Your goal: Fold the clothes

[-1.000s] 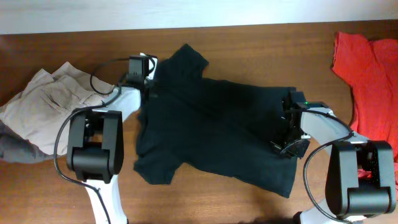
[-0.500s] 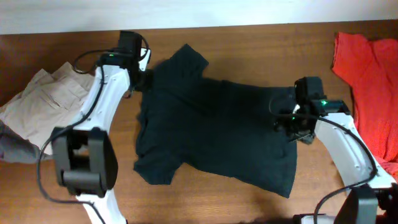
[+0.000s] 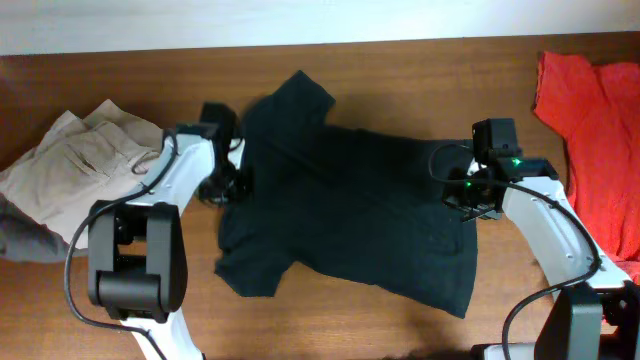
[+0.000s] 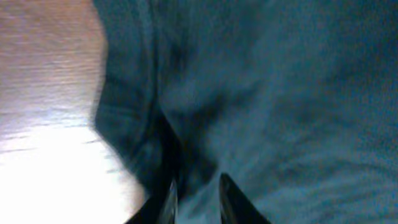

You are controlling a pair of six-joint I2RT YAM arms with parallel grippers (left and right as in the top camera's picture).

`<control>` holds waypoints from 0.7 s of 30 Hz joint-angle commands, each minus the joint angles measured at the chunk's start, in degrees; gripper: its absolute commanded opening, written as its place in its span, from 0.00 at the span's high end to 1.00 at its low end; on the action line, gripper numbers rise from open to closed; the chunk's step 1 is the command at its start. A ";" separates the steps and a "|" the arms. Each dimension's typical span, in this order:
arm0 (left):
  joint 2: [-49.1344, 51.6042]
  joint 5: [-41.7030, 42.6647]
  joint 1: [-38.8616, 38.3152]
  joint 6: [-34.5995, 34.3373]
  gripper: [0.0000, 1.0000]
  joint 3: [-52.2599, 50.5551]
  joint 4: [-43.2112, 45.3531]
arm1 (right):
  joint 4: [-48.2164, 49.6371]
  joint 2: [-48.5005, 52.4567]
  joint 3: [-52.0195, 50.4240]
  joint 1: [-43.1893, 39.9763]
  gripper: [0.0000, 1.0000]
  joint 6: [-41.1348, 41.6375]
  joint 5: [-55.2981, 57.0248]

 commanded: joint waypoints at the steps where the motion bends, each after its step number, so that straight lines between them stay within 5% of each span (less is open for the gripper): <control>1: -0.17 0.72 0.11 -3.91 0.81 -5.51 3.89 | -0.26 0.26 0.61 -0.04 0.61 -0.48 -0.42; 8: -0.17 -12.74 4.13 -14.58 0.84 -13.40 8.00 | -1.77 0.26 0.61 -0.04 0.67 -0.50 -0.37; 21: -0.42 -13.86 8.55 -13.99 0.82 -13.68 7.91 | -2.03 2.95 -0.46 -0.04 0.68 2.58 -0.39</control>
